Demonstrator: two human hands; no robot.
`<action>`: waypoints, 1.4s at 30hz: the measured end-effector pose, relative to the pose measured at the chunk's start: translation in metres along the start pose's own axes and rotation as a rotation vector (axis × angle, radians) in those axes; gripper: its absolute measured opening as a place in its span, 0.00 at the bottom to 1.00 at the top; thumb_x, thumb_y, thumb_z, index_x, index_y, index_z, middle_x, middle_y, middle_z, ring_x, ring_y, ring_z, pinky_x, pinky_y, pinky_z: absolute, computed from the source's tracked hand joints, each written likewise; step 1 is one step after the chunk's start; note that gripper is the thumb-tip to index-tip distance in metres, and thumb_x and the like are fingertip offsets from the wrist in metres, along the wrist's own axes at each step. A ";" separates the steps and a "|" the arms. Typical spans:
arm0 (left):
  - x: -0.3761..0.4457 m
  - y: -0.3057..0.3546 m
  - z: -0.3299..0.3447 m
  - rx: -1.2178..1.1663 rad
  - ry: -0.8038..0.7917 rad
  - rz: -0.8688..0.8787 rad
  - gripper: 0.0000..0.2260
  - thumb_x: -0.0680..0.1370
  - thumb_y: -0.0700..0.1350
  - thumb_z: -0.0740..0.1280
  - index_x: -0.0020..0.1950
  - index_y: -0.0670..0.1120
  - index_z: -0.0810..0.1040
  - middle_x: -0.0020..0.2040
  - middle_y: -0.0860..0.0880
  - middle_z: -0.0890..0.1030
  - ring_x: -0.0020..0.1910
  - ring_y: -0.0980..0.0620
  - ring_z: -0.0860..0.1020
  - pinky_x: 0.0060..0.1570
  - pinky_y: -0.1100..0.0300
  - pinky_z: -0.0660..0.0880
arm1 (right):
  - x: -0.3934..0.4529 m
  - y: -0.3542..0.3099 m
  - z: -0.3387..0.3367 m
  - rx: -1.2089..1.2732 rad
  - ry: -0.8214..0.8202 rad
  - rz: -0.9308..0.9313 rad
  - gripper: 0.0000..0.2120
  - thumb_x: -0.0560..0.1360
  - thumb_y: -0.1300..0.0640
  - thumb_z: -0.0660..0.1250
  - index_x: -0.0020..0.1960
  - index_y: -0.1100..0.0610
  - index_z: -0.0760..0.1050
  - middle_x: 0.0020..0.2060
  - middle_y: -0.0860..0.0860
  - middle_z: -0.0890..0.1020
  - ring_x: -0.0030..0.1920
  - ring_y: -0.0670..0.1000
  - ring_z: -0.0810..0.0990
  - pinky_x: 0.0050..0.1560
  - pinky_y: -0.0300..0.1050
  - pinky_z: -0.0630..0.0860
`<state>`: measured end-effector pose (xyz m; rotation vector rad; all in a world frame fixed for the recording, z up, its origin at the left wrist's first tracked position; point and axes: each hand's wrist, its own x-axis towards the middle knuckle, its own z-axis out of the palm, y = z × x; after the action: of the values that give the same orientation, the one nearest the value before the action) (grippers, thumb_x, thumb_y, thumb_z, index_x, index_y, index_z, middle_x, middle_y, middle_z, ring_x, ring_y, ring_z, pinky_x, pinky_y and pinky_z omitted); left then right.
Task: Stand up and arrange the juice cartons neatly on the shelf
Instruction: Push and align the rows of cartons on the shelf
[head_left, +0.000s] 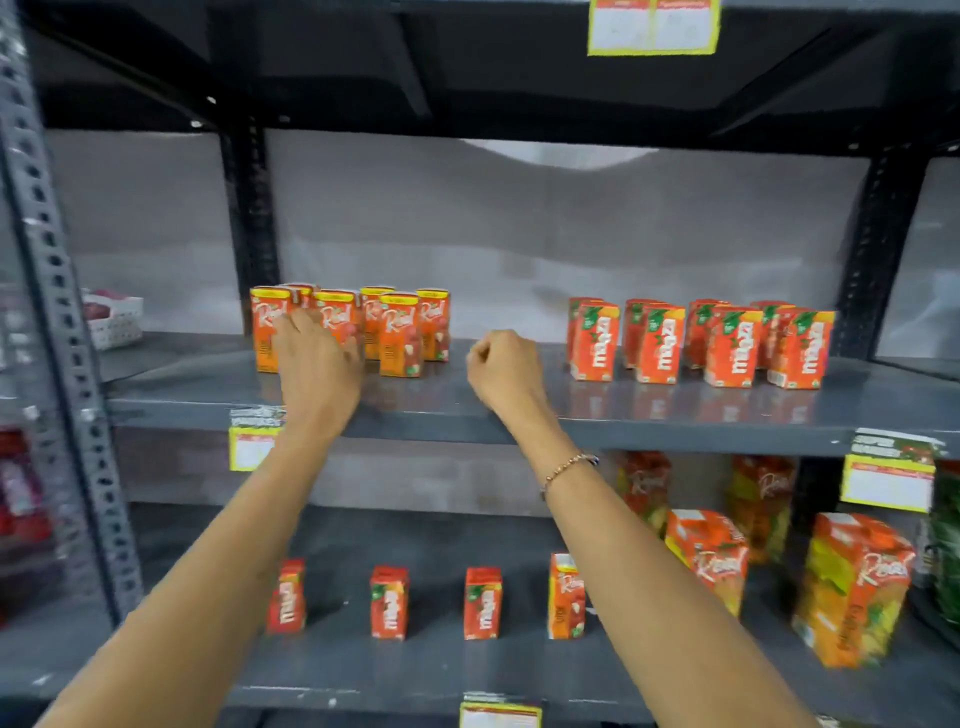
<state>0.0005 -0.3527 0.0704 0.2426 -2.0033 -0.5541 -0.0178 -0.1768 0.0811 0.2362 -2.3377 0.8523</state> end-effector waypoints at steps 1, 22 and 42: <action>0.009 -0.012 -0.002 0.025 -0.075 -0.035 0.18 0.75 0.39 0.66 0.58 0.28 0.70 0.58 0.28 0.72 0.59 0.31 0.70 0.61 0.42 0.66 | 0.002 -0.015 0.014 0.030 -0.005 0.012 0.11 0.75 0.60 0.61 0.50 0.64 0.78 0.50 0.61 0.83 0.53 0.61 0.80 0.50 0.47 0.76; 0.039 -0.019 0.051 -0.108 -0.430 -0.087 0.30 0.74 0.47 0.71 0.67 0.35 0.60 0.65 0.36 0.69 0.64 0.38 0.71 0.61 0.49 0.71 | 0.036 -0.044 0.092 0.068 -0.043 0.280 0.33 0.70 0.52 0.72 0.66 0.58 0.56 0.62 0.59 0.74 0.61 0.60 0.75 0.57 0.54 0.74; 0.036 -0.021 0.048 -0.017 -0.448 -0.083 0.33 0.74 0.50 0.70 0.69 0.35 0.59 0.66 0.37 0.68 0.66 0.39 0.69 0.63 0.50 0.69 | 0.034 -0.042 0.084 0.105 -0.115 0.275 0.36 0.68 0.51 0.74 0.66 0.59 0.57 0.64 0.59 0.73 0.64 0.60 0.72 0.60 0.54 0.72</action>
<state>-0.0606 -0.3718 0.0699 0.2036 -2.4275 -0.7265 -0.0718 -0.2611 0.0745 0.0060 -2.4716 1.1228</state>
